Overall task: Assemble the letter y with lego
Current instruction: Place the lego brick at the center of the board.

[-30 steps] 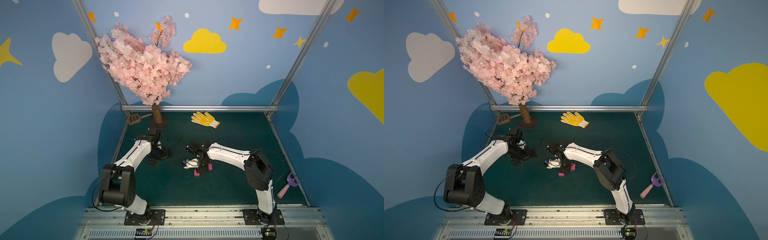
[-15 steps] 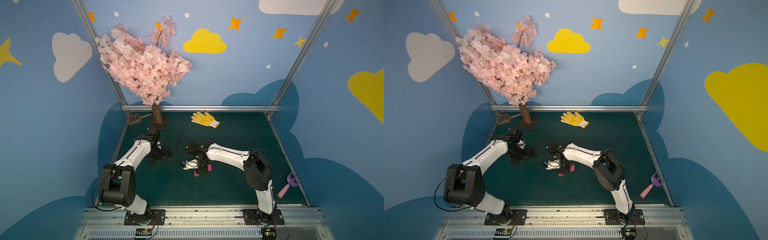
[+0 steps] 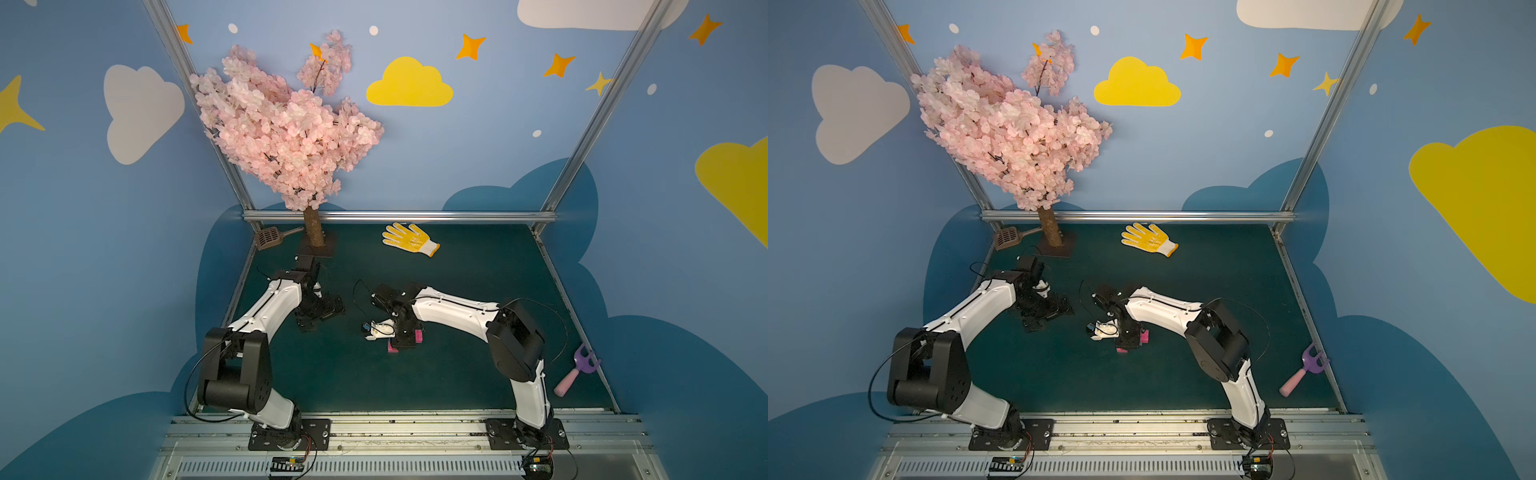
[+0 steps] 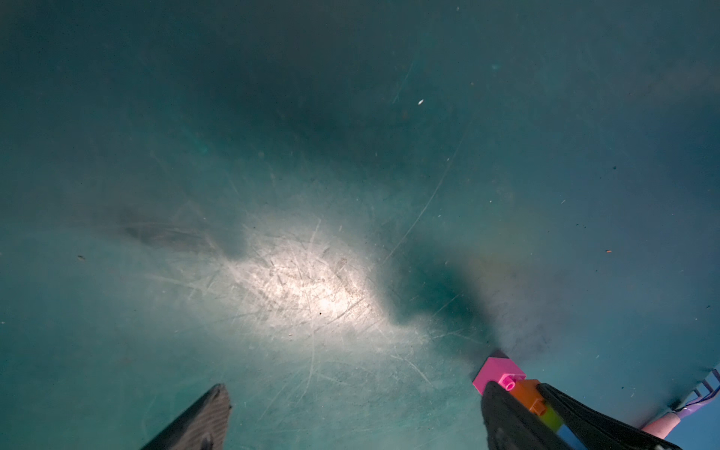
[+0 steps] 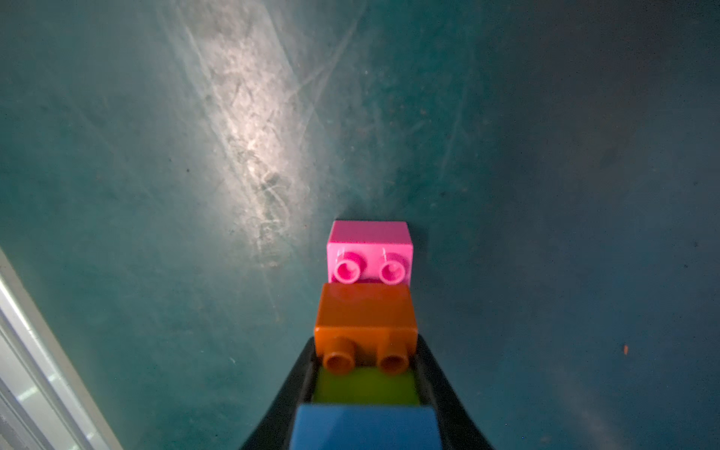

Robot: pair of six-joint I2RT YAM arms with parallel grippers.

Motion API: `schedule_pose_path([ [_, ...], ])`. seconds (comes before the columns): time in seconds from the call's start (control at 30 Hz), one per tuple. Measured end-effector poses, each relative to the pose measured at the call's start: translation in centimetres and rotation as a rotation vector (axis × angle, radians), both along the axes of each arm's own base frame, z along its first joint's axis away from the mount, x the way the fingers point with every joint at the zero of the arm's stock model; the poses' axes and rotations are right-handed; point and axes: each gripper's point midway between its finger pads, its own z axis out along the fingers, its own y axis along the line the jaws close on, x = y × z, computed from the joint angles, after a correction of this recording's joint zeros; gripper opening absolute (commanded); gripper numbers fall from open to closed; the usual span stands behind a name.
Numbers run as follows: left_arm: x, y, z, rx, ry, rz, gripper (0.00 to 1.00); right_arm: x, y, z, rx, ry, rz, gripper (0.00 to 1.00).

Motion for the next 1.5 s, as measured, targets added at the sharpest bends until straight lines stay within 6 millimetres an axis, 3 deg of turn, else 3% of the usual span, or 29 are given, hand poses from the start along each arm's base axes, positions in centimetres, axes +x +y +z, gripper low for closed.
schedule_pose_path([
  [0.17, 0.0, 0.1, 0.0, 0.0, 0.002, 0.003, 1.0, -0.2, 0.4, 0.3, 0.031, 0.021, -0.012, 0.0],
  [0.27, 0.0, 0.1, 0.0, 0.0, 0.002, 0.003, 1.0, 0.1, 0.6, 1.6, 0.072, 0.018, -0.032, 0.0],
  [0.43, 0.0, 0.0, 0.0, -0.003, 0.002, 0.003, 1.0, 2.6, -0.5, 3.4, 0.097, -0.024, -0.097, 0.0],
  [0.7, 0.0, 0.0, 0.0, -0.004, 0.002, 0.003, 1.0, 5.2, -3.5, 1.5, 0.007, -0.037, -0.195, 0.0],
  [1.0, 0.0, 0.0, 0.0, -0.007, 0.003, 0.003, 1.0, 4.8, -4.5, -1.2, -0.066, -0.01, -0.204, 0.0],
  [1.5, 0.0, -0.1, -0.4, -0.017, 0.018, 0.006, 1.0, 4.6, -4.6, -2.1, -0.06, 0.0, -0.232, 0.13],
])
